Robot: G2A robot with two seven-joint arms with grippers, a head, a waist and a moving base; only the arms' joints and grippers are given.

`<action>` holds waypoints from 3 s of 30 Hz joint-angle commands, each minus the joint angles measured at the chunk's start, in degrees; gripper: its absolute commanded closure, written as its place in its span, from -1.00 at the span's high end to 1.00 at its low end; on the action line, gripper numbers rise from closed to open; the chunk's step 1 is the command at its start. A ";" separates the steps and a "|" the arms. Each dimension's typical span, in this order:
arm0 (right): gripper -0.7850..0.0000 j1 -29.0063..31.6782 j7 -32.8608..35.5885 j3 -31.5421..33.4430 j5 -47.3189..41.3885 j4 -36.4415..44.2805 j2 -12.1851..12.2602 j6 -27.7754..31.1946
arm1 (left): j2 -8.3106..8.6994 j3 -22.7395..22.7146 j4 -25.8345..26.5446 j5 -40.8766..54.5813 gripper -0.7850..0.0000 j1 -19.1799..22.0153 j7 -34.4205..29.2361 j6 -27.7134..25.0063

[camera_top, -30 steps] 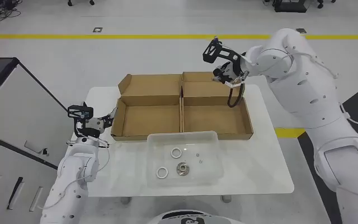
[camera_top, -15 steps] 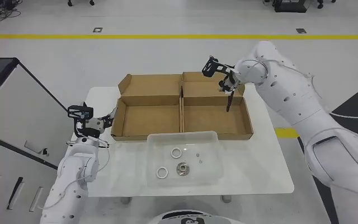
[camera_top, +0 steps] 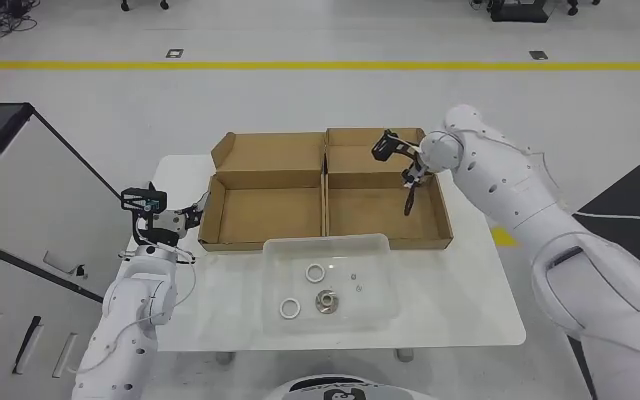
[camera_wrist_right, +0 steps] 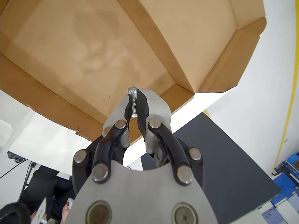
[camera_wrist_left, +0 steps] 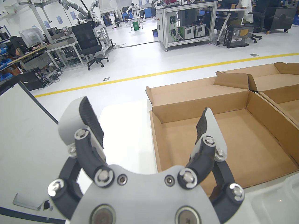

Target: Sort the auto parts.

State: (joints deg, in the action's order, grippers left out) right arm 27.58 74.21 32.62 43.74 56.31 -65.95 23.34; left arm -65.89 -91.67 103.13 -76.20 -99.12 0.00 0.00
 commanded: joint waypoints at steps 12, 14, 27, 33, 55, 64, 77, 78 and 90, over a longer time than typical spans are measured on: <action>-1.00 3.46 -1.34 -0.98 1.86 -3.79 -0.69 -3.65 | 0.00 0.00 0.00 0.00 1.00 0.00 0.00 0.00; -1.00 3.68 -1.32 -1.05 2.42 -4.02 -0.75 -3.84 | 0.00 0.00 0.00 0.00 1.00 0.00 0.00 0.00; -1.00 5.91 -2.21 -0.90 2.48 -6.03 -1.24 -3.67 | 0.00 0.00 0.00 0.00 1.00 0.00 0.00 0.00; -1.00 6.17 -2.21 -0.74 2.73 -6.93 -1.47 -3.30 | 0.00 0.00 0.00 0.00 1.00 0.00 0.00 0.00; 1.00 5.23 -1.72 1.72 2.61 -5.60 -1.56 -1.52 | 0.00 0.00 0.00 0.00 1.00 0.00 0.00 0.00; 1.00 5.66 1.89 6.81 1.05 4.81 0.98 1.57 | 0.00 0.00 0.00 0.00 1.00 0.00 0.00 0.00; 1.00 11.87 8.94 11.18 -5.40 31.48 7.76 -2.21 | 0.00 0.00 0.00 0.00 1.00 0.00 0.00 0.00; 1.00 12.12 9.31 11.16 -6.24 33.31 8.35 -2.57 | 0.00 0.00 0.00 0.00 1.00 0.00 0.00 0.00; 1.00 12.60 10.91 8.62 -17.13 49.09 14.94 -4.17 | 0.00 0.00 0.00 0.00 1.00 0.00 0.00 0.00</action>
State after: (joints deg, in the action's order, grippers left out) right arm 40.28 85.36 41.69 28.15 104.45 -51.49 18.93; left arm -65.89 -91.67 103.13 -76.20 -99.12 0.00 0.00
